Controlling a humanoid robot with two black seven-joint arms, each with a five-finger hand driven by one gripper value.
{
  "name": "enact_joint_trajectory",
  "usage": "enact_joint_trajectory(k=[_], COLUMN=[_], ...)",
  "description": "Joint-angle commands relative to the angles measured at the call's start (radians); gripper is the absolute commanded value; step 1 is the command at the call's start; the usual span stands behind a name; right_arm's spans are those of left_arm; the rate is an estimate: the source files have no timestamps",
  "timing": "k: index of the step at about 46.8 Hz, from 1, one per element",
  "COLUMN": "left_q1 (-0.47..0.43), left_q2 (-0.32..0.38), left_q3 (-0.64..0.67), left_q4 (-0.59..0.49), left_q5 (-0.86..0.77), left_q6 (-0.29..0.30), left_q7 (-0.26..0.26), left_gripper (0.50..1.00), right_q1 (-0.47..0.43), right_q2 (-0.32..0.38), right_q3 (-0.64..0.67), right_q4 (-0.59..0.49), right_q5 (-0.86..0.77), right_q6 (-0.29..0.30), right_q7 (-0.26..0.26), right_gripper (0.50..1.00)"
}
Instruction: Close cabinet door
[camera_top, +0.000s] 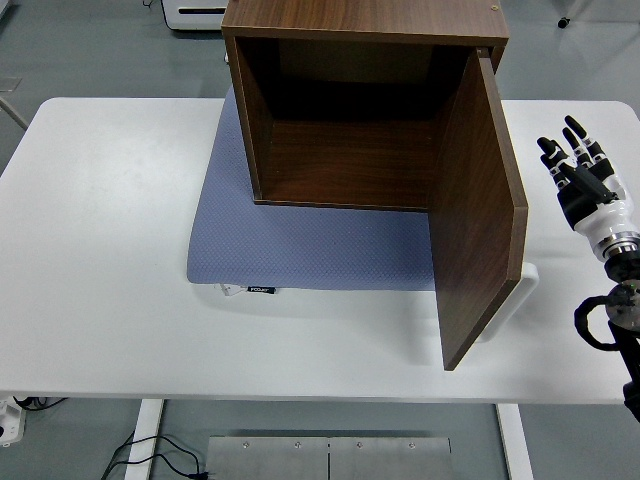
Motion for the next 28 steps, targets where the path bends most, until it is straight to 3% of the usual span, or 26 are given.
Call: enact_joint_trajectory(k=[1, 28], left_q1=[0.001, 0.004], left_q2=[0.000, 0.000], left_q3=[0.000, 0.000], left_q4=[0.000, 0.000], left_q5=[0.000, 0.000], left_q6=[0.001, 0.001], left_q7=[0.000, 0.000], left_gripper=[1.000, 1.000], right_q1=[0.001, 0.000], right_q2=[0.000, 0.001], right_q3=[-0.001, -0.004], right_q4=[0.000, -0.002], right_q5=[0.000, 0.000], right_q6=[0.000, 0.000], right_q7=[0.000, 0.000], right_gripper=[1.000, 1.000])
